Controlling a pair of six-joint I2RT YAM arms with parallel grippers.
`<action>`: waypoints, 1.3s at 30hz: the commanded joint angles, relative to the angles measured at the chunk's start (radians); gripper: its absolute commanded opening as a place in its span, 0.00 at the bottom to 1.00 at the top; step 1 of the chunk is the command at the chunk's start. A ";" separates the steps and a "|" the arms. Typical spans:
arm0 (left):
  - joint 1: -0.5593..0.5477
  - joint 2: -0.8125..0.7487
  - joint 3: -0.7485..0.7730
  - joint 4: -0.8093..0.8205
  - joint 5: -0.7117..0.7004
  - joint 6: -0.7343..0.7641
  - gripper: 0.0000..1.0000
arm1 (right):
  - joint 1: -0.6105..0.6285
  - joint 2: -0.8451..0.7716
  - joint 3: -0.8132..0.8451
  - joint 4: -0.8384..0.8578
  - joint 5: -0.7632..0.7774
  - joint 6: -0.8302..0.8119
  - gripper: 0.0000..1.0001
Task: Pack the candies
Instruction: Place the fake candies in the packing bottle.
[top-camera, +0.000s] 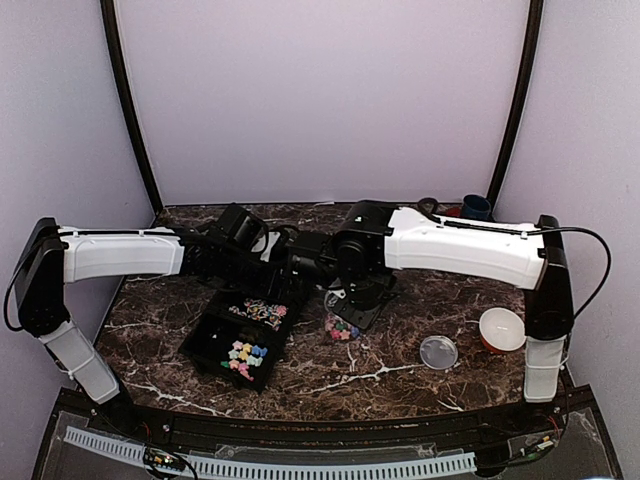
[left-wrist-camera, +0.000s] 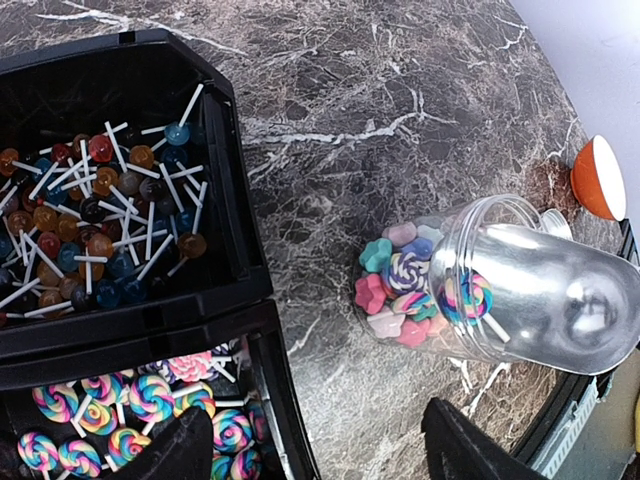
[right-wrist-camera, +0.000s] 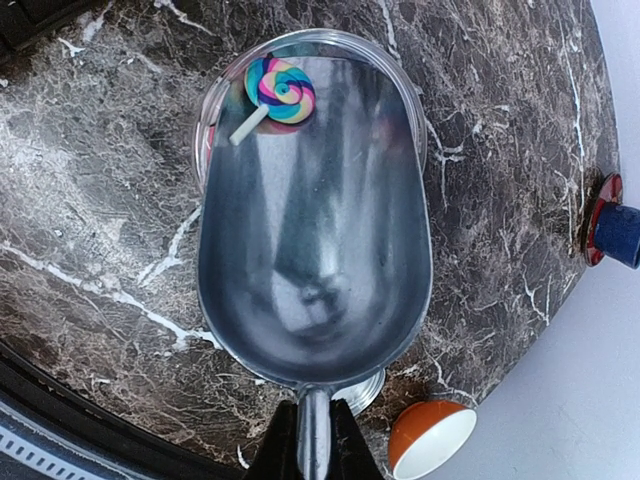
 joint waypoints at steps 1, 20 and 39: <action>-0.005 -0.039 -0.021 0.020 0.009 -0.005 0.75 | -0.011 0.047 0.008 0.032 -0.031 -0.001 0.05; -0.005 -0.043 -0.027 0.020 0.008 -0.004 0.75 | -0.011 0.049 0.062 0.032 -0.008 0.000 0.09; -0.005 -0.033 -0.029 0.023 0.024 -0.008 0.75 | -0.010 0.049 0.121 0.032 0.006 -0.008 0.05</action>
